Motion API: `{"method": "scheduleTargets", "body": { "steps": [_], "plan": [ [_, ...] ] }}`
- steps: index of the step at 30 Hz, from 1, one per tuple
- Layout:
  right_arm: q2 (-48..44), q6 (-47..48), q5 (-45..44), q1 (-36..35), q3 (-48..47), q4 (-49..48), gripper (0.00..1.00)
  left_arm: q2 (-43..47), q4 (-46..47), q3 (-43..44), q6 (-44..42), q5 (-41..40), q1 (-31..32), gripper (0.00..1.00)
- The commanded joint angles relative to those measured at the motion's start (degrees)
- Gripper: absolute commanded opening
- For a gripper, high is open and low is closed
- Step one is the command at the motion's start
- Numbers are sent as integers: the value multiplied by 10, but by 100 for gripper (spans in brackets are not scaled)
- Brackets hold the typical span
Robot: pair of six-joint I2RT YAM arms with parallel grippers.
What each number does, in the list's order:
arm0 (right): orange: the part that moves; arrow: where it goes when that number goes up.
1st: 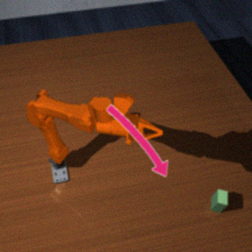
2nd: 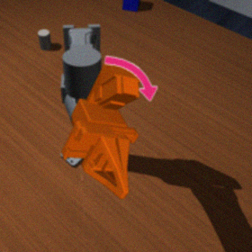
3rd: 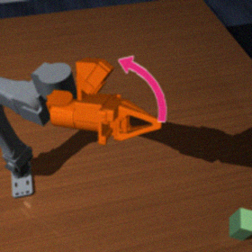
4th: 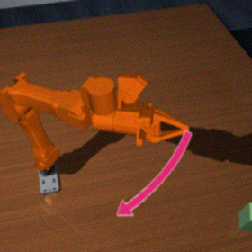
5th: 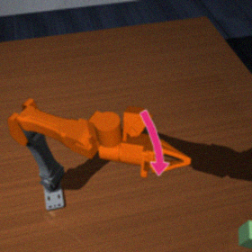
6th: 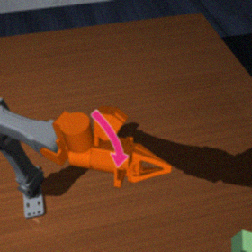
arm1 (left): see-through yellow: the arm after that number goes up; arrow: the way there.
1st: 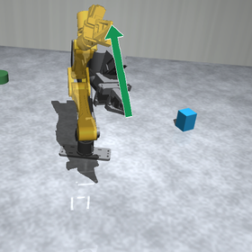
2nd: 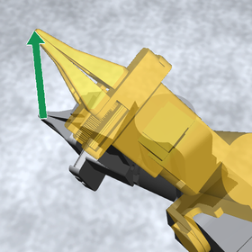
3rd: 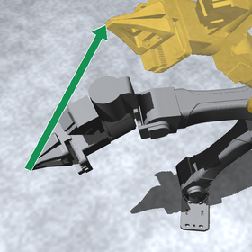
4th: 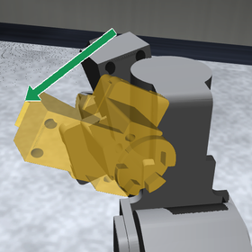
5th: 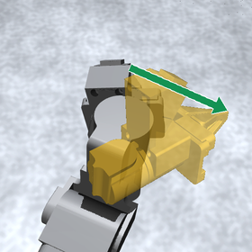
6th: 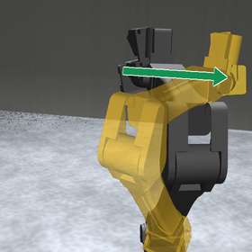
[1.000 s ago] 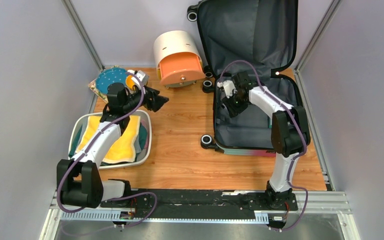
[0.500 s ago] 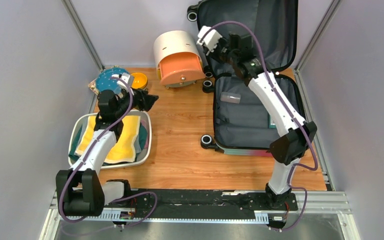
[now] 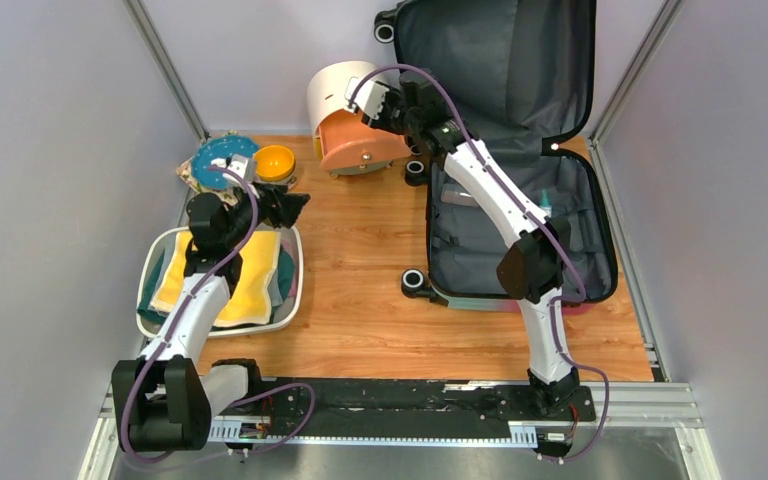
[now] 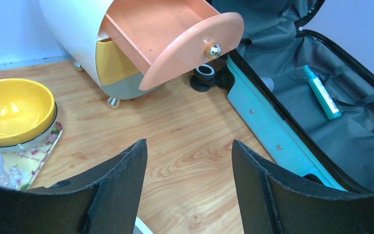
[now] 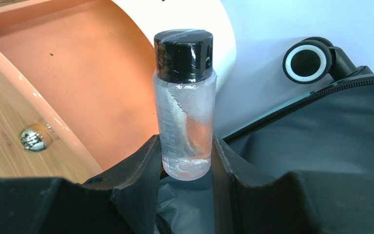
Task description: Open, take out, and arrange the luggage
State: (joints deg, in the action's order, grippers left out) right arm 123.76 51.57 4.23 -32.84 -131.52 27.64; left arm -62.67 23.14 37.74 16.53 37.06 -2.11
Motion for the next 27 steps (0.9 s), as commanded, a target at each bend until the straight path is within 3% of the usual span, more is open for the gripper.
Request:
{"method": "scheduleTargets", "body": {
  "steps": [1, 7, 16, 19, 23, 27],
  "plan": [
    [-5, 31, -5, -9, -16, -29, 27, 12, 35, -2, 15, 0, -6, 72],
    [-2, 27, -10, -11, -3, -35, 52, -22, 34, 33, 12, 11, -5, 74],
    [-6, -2, -28, -11, -36, -40, 60, -78, 54, 72, 12, 35, 14, 73],
    [-43, -23, -37, -8, -28, -44, 64, -104, 65, 87, -7, 21, 39, 66],
    [-100, -66, -73, 5, 25, -52, 70, -162, 81, 112, -38, -16, 90, 49],
    [-164, -120, -94, 26, 82, -32, 78, -218, 103, 144, -59, -60, 126, 42]
  ]
}}
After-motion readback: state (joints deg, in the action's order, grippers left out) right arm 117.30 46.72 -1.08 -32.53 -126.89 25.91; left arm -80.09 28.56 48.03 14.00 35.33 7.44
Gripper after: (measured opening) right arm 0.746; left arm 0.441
